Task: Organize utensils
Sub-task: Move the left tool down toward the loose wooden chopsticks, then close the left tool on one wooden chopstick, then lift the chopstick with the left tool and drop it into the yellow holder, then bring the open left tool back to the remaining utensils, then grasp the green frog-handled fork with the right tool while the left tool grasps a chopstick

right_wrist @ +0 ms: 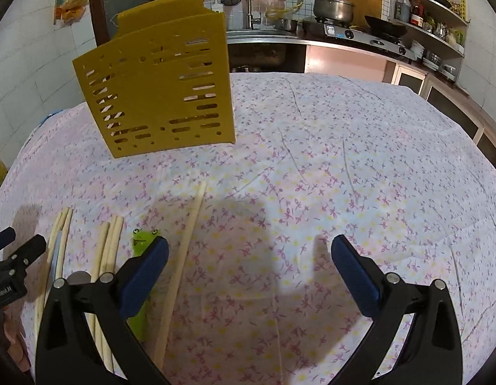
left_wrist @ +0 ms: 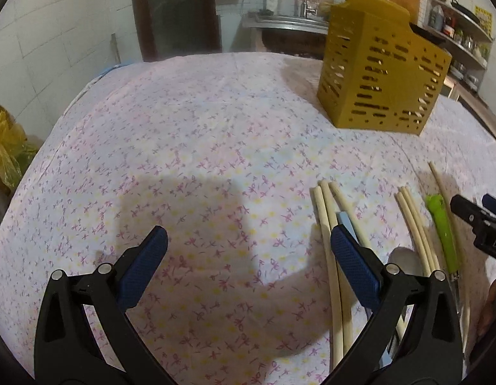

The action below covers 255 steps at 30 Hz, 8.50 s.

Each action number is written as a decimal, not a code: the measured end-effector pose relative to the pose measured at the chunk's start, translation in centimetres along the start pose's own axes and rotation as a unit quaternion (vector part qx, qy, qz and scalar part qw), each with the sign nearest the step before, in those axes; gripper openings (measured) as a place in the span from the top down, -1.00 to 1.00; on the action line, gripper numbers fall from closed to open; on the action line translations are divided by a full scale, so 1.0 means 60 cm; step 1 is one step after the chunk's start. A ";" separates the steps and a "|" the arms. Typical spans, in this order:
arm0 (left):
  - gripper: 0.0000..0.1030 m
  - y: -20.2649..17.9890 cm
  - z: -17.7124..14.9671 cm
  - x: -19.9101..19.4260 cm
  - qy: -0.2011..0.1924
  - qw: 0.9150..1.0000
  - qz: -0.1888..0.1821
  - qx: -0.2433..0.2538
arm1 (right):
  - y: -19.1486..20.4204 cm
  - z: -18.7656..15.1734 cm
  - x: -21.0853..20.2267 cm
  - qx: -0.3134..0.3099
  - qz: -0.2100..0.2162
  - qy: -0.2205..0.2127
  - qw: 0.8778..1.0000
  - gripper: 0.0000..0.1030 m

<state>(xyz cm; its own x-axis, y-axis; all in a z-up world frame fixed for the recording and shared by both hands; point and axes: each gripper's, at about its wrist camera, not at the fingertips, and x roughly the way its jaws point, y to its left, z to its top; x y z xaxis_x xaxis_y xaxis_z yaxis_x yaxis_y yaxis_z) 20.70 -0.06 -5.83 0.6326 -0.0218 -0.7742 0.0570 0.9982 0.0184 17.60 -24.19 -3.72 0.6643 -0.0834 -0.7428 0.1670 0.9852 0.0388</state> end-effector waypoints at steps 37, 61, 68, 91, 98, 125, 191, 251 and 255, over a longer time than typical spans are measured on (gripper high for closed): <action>-0.92 -0.004 0.008 0.031 0.036 0.999 -0.010 0.007 | 0.000 0.002 0.038 -0.003 -0.003 0.041 0.999 -0.94; -0.10 -0.014 0.012 0.011 0.015 0.999 -0.029 0.010 | 0.027 -0.003 0.019 -0.008 -0.002 0.026 1.000 -0.36; 0.34 -0.031 0.021 0.013 0.029 0.999 -0.038 0.012 | 0.057 0.009 0.020 -0.011 0.007 0.032 0.999 0.37; 0.91 -0.027 0.019 -0.126 -0.102 0.993 -0.063 -0.010 | 0.000 0.011 -0.118 0.029 0.057 -0.107 0.992 0.87; 0.91 -0.017 0.000 -0.204 -0.180 0.981 -0.066 -0.019 | -0.002 0.002 -0.176 0.011 0.059 -0.179 0.982 0.87; 0.91 -0.109 0.313 -0.342 -0.398 0.908 -0.131 -0.027 | -0.010 0.286 -0.270 0.028 0.081 -0.379 0.921 0.88; -0.90 -0.016 -0.004 -0.022 -0.002 0.999 -0.036 0.011 | 0.029 -0.029 -0.012 -0.016 0.041 -0.001 0.999 -0.32; -0.18 -0.051 0.025 0.018 0.019 0.998 -0.045 0.039 | 0.071 -0.018 0.000 -0.021 0.046 0.042 0.998 0.66; 0.23 -0.055 0.039 0.022 0.028 0.998 -0.051 0.036 | 0.078 -0.013 0.006 -0.019 0.040 0.045 0.998 0.67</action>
<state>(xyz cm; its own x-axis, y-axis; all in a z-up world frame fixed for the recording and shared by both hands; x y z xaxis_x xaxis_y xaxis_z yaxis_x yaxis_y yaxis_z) 23.17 -3.53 -5.44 0.5765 -0.1173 -0.8087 0.1749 0.9844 -0.0181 18.06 -19.52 -4.31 0.6068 0.0081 -0.7948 0.0877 0.9932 0.0771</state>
